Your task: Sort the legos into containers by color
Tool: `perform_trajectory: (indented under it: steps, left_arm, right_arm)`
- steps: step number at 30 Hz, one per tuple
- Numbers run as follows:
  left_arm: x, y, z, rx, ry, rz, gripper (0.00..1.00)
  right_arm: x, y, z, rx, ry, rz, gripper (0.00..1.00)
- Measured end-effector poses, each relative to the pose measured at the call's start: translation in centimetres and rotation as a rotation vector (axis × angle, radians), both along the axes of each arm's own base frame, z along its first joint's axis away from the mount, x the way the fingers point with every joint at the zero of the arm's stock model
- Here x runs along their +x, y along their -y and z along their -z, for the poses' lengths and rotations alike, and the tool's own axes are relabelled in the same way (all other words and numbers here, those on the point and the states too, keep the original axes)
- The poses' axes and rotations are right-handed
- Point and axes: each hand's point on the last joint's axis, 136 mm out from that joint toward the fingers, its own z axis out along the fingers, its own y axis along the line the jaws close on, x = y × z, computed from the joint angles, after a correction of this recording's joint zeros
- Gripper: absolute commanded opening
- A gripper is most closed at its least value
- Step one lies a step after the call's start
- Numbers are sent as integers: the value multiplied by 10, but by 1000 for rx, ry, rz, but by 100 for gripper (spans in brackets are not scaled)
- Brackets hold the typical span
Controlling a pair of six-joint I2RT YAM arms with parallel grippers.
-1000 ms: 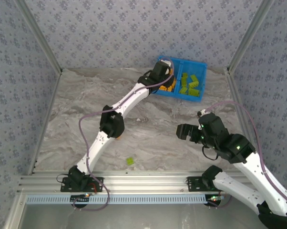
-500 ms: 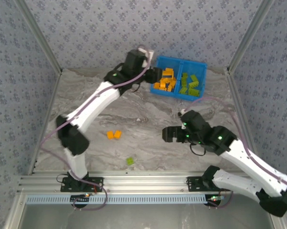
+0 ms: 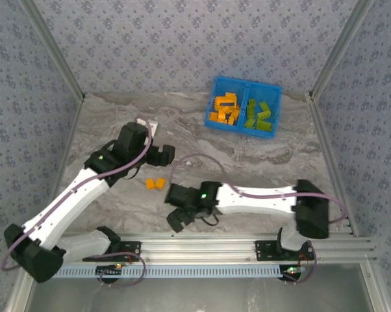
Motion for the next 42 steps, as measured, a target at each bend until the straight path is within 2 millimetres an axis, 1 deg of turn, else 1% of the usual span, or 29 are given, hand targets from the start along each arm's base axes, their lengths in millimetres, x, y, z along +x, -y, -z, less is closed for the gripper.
perform_trajectory:
  steps: [3,5,8,10,13,16,21,24,26,28,30,33,35,37,38,40,42]
  left_arm:
    - [-18,-21,2,11,-1,-38,99]
    - [-28,-32,4,8,-3,-58,99]
    - [-39,-42,14,14,-22,-79,99]
    - [-43,-46,24,21,-38,-90,99]
    - [-47,-49,35,38,-66,-95,99]
    - [-47,-48,36,38,-70,-97,99]
    - [-46,-48,37,38,-70,-98,99]
    - [-47,-48,39,41,-74,-98,99]
    - [-47,-49,39,42,-76,-98,99]
    - [-47,-49,39,42,-75,-99,99]
    - [-46,-49,39,41,-73,-103,99]
    - [-44,-47,35,25,-55,-103,99]
    - [-43,-46,28,4,-31,-102,99]
    - [-43,-46,20,-23,0,-99,99]
    - [-44,-46,16,-34,13,-98,99]
    - [-43,-45,9,-59,40,-95,99]
    - [-43,-44,6,-72,54,-93,99]
  right_arm:
    - [1,-13,22,-47,-10,-7,97]
    - [1,-16,36,-77,-18,-4,93]
    - [2,-17,52,-116,-29,3,83]
    - [2,-17,60,-134,-36,12,72]
    - [2,-18,68,-150,-44,27,57]
    - [2,-17,71,-158,-48,39,47]
    - [5,-17,71,-156,-37,65,32]
    - [7,-16,68,-148,-22,76,30]
    - [9,-12,65,-148,-8,84,30]
    - [13,-6,56,-141,20,97,30]
    - [17,1,42,-129,53,113,30]
    - [29,15,10,-82,110,149,31]
    - [44,28,-18,-27,145,197,31]
    - [69,48,-49,44,188,281,33]
    - [81,58,-61,71,207,320,33]
    - [116,89,-85,115,252,425,33]
    - [150,125,-97,123,290,533,34]
